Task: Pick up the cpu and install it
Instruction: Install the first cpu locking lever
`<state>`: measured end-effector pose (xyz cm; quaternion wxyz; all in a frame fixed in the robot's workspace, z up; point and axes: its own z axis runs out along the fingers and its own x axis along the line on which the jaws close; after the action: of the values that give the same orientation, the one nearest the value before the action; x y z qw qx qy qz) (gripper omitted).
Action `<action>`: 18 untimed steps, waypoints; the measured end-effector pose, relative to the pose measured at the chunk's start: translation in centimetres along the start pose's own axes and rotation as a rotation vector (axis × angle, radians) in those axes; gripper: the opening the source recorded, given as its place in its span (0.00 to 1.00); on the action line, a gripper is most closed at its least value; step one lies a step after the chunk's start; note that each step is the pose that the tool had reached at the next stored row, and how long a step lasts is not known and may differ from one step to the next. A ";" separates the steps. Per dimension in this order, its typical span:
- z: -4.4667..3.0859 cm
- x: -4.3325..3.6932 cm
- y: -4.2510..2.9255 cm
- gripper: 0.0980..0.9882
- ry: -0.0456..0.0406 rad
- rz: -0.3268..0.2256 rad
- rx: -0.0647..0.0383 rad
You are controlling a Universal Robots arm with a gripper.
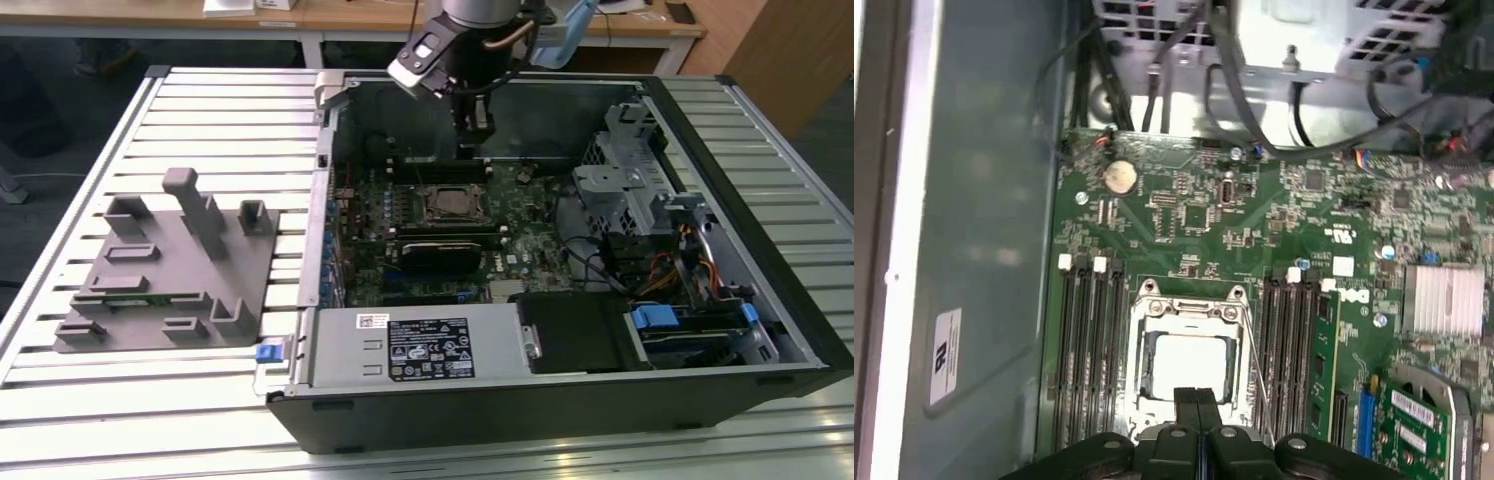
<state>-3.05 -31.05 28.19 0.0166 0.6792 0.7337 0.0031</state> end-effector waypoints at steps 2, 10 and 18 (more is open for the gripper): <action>0.02 0.00 0.00 0.01 0.0010 -0.036 -0.001; 0.26 0.01 -0.04 0.01 -0.0006 -0.135 -0.002; 0.38 0.01 -0.08 0.01 0.0014 -0.259 -0.005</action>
<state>-3.13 -31.05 27.81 0.0180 0.5789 0.8152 0.0031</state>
